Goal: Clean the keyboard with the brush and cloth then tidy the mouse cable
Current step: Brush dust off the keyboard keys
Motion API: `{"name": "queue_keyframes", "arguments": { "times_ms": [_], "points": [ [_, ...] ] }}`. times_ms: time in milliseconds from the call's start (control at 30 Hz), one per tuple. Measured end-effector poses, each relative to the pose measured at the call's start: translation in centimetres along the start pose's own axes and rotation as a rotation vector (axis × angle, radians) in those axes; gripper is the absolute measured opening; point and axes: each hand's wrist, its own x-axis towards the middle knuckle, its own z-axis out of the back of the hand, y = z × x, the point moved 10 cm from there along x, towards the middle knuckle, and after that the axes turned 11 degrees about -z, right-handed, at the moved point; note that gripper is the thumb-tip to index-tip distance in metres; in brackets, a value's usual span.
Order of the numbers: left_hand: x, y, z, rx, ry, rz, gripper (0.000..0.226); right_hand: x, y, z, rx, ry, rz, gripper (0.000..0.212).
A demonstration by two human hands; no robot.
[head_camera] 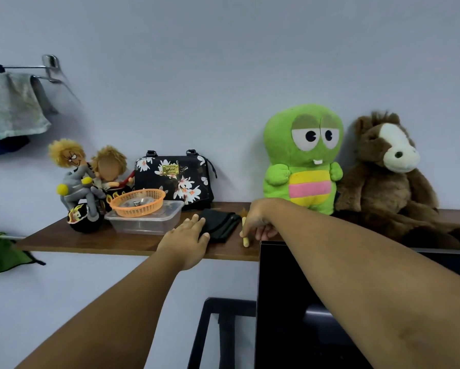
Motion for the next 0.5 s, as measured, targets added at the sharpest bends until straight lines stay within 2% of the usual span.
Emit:
{"name": "queue_keyframes", "arguments": {
  "times_ms": [233, 500],
  "points": [
    [0.1, 0.2, -0.1, -0.013, -0.002, 0.003, 0.057, 0.4, -0.2, -0.4, 0.046, 0.002, -0.084, 0.031],
    [0.0, -0.2, 1.6, -0.007, -0.056, -0.003, 0.057, -1.3, -0.8, 3.2, 0.298, -0.200, 0.011, 0.033]
  ]
}}
